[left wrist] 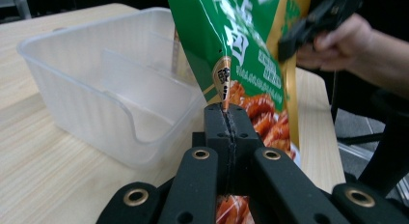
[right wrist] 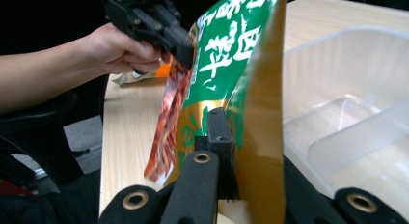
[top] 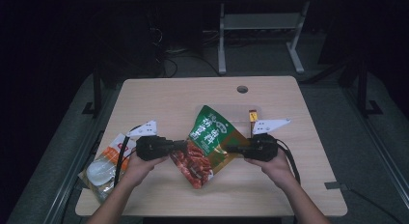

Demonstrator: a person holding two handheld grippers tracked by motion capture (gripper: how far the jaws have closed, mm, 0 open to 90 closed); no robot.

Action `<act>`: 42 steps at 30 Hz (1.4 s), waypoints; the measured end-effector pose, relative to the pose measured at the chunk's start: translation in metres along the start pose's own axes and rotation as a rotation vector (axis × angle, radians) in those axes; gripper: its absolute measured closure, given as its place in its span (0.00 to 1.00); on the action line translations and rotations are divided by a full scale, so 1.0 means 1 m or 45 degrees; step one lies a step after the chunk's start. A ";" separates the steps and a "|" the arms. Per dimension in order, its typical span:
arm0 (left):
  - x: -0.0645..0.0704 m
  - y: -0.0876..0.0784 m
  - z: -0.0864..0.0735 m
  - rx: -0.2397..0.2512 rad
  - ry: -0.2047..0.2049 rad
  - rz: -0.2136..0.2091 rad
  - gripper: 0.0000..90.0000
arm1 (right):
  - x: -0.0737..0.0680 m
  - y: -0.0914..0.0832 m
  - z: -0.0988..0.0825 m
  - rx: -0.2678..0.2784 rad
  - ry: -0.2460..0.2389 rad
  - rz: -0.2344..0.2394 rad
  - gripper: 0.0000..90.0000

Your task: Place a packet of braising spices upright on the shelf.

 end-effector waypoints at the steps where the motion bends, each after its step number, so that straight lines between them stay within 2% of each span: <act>1: 0.000 0.001 -0.001 -0.012 0.003 -0.004 1.00 | 0.000 0.000 0.003 -0.001 -0.009 -0.008 1.00; 6: 0.002 0.007 -0.005 -0.060 0.011 -0.007 0.99 | 0.002 -0.003 0.016 -0.010 -0.023 -0.022 1.00; 9: 0.001 0.007 -0.005 -0.083 0.033 -0.001 0.97 | 0.001 -0.004 0.020 -0.016 -0.046 -0.004 1.00; 12: 0.000 0.006 -0.004 -0.090 0.032 0.032 0.88 | -0.001 -0.007 0.024 -0.014 -0.048 0.016 1.00; 14: -0.003 0.001 -0.002 -0.051 -0.002 0.002 0.87 | -0.003 -0.010 0.026 -0.028 -0.065 0.014 1.00; 15: -0.003 -0.001 -0.001 -0.048 -0.006 0.008 0.84 | -0.004 -0.012 0.027 -0.026 -0.070 0.012 1.00; 17: -0.003 -0.003 0.000 -0.047 0.005 0.017 0.75 | -0.005 -0.014 0.028 -0.012 -0.070 0.023 1.00; 18: -0.002 -0.005 0.001 -0.048 0.001 0.022 0.75 | -0.006 -0.015 0.030 -0.001 -0.073 0.028 1.00; 20: -0.001 -0.007 0.001 -0.063 0.013 0.034 0.68 | -0.007 -0.017 0.031 -0.012 -0.086 0.011 1.00; 22: 0.003 -0.009 -0.003 -0.113 0.009 0.051 0.62 | -0.007 -0.020 0.033 -0.019 -0.094 0.018 1.00; 23: 0.003 -0.009 -0.003 -0.113 0.009 0.051 0.59 | -0.007 -0.020 0.033 -0.019 -0.094 0.018 1.00; 25: 0.004 -0.009 -0.009 -0.154 0.015 0.061 0.55 | -0.009 -0.025 0.036 -0.022 -0.093 0.012 1.00; 27: 0.004 -0.010 -0.014 -0.225 0.032 0.064 0.49 | -0.011 -0.030 0.040 -0.012 -0.084 0.013 1.00; 28: 0.006 -0.009 -0.017 -0.242 0.014 0.071 0.46 | -0.012 -0.032 0.043 -0.004 -0.084 0.008 1.00; 30: 0.007 -0.009 -0.023 -0.292 0.015 0.078 0.40 | -0.014 -0.038 0.049 -0.001 -0.091 -0.006 1.00; 31: 0.007 -0.009 -0.026 -0.325 0.037 0.081 0.37 | -0.015 -0.043 0.055 0.004 -0.104 -0.024 1.00; 33: 0.007 -0.009 -0.030 -0.348 0.046 0.091 0.33 | -0.015 -0.047 0.061 0.012 -0.110 -0.046 1.00; 35: 0.006 -0.009 -0.031 -0.359 0.043 0.097 0.32 | -0.015 -0.049 0.063 0.016 -0.113 -0.054 1.00; 37: 0.004 -0.008 -0.031 -0.356 0.036 0.099 0.29 | -0.012 -0.054 0.072 0.035 -0.119 -0.096 1.00; 39: 0.004 -0.007 -0.032 -0.349 0.033 0.102 0.29 | -0.011 -0.055 0.074 0.037 -0.127 -0.104 1.00; 42: 0.003 -0.007 -0.033 -0.343 0.030 0.110 0.26 | -0.003 -0.058 0.085 0.041 -0.134 -0.154 1.00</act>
Point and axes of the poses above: each handheld gripper's, and its own axes: y roughly forward along the jaws, z roughly out of its top, x roughly to its right, the point moved 2 cm from there along y, roughly forward along the jaws, and after that the axes turned 9 degrees about x, right-handed, at the moved point
